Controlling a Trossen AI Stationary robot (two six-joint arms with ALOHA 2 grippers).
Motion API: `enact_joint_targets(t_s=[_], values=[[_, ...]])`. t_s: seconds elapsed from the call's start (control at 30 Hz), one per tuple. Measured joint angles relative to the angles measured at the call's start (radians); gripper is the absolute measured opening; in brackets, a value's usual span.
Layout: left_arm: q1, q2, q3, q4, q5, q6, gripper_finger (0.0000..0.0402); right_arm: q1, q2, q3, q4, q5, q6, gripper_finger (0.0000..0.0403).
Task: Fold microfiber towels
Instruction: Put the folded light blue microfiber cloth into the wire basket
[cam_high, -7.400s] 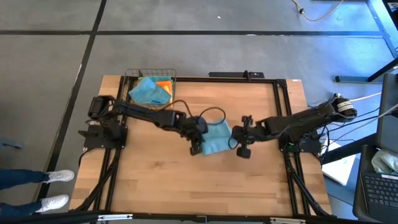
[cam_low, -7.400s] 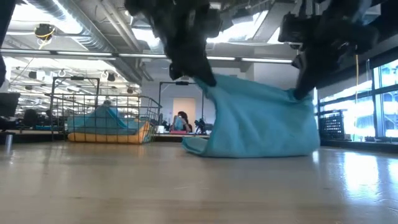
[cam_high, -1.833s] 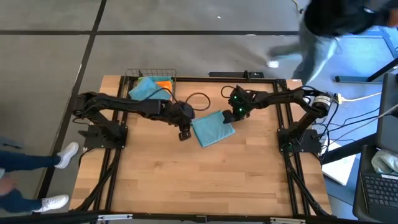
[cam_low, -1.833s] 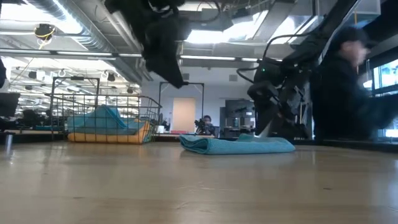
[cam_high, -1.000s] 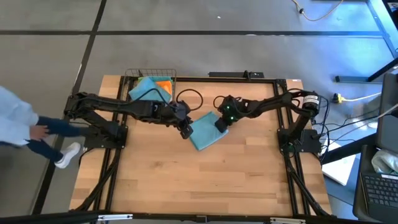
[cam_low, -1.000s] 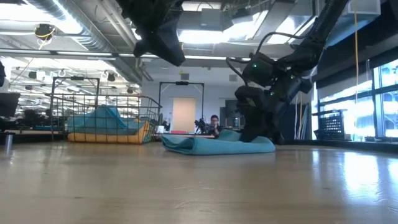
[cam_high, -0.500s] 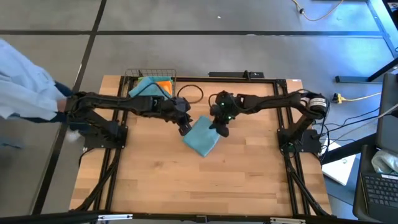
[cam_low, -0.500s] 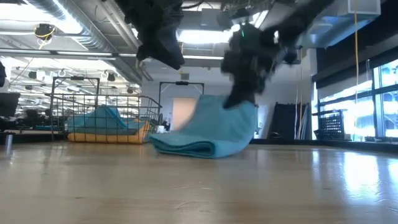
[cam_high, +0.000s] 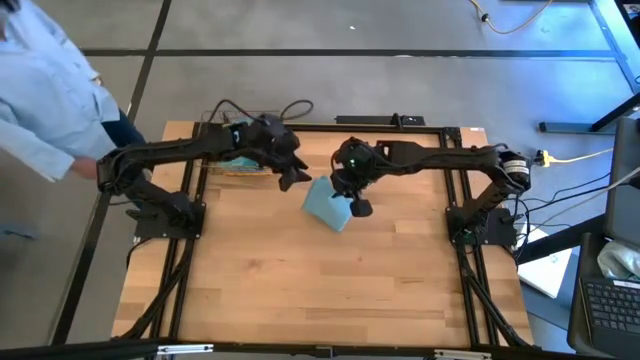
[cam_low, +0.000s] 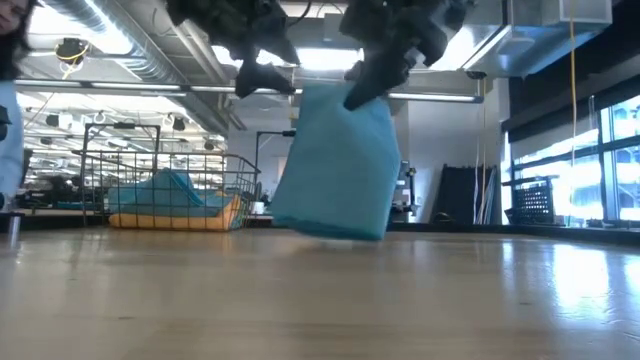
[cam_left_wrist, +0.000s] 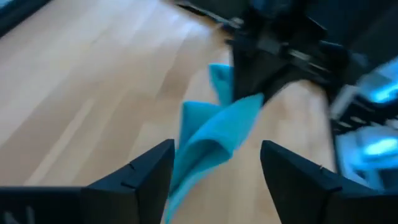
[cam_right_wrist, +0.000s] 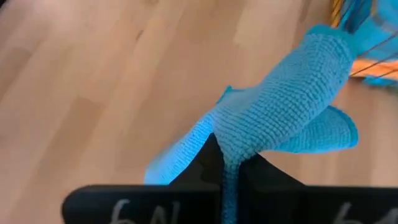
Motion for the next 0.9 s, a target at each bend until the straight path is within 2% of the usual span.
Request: enact_joint_targets(t_s=[0.1,0.37,0.47,0.63,0.9], values=[[0.043,0.003,0.000,0.046,0.122,0.052,0.0236,0.006,0.000,0.046,-0.043,0.011,-0.076,0.0006],[0.123,0.045,0.000,0.257,0.321,0.086,0.0234,0.013,0.000,0.105,-0.151,-0.019,-0.169,0.0006],[0.124,0.067,0.000,0.254,0.352,0.129,0.0234,0.022,0.000,0.105,-0.161,0.030,-0.193,0.0007],[0.104,0.144,-0.002,0.222,0.489,0.107,0.0234,0.042,-0.002,0.158,-0.153,0.082,-0.203,0.0006],[0.133,0.156,0.000,0.330,0.496,0.046,0.0234,0.065,-0.002,0.218,-0.187,0.097,-0.192,0.0006]])
